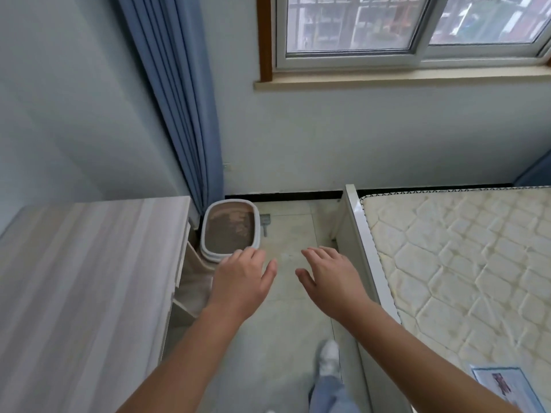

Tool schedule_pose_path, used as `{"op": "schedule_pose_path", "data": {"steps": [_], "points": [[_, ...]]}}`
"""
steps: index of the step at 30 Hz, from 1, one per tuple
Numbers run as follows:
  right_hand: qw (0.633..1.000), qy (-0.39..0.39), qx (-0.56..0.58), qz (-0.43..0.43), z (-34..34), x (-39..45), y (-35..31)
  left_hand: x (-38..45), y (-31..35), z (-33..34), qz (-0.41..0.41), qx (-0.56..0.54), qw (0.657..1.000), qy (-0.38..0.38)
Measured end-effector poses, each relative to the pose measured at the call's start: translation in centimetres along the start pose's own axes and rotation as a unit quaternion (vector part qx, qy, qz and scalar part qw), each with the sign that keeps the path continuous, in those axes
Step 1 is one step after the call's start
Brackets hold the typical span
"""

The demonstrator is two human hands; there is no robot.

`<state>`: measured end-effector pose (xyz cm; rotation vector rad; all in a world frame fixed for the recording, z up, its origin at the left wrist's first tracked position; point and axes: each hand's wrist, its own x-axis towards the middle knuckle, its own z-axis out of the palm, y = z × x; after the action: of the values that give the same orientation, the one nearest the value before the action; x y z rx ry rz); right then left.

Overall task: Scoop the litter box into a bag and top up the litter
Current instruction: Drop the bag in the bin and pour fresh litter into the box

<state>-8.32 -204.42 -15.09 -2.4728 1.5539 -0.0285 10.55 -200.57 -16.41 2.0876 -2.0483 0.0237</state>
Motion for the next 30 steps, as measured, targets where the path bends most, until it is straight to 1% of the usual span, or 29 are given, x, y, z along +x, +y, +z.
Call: {"op": "schedule_pose_path", "data": {"steps": [6,12,17,20,27,30], "points": [[0.998,-0.026,0.014,-0.050,0.1,9.1,4.2,7.4,0.6,2.0,-0.052,0.016,0.998,-0.035],[0.991,-0.059,0.008,-0.120,-0.9,17.3,6.5,12.0,0.2,2.6,-0.129,0.012,0.991,-0.038],[0.982,-0.077,0.015,-0.172,-1.3,21.9,5.3,12.6,-1.8,2.7,-0.211,-0.002,0.977,-0.033],[0.977,-0.093,0.016,-0.192,-0.6,24.0,4.0,13.0,-3.3,3.0,-0.244,0.017,0.969,-0.032],[0.970,-0.111,0.013,-0.216,1.2,27.7,0.9,14.5,-7.5,5.2,-0.270,0.002,0.962,-0.046],[0.970,-0.114,0.005,-0.215,2.3,29.5,0.2,15.9,-8.8,6.8,-0.274,-0.025,0.960,-0.044]]}}
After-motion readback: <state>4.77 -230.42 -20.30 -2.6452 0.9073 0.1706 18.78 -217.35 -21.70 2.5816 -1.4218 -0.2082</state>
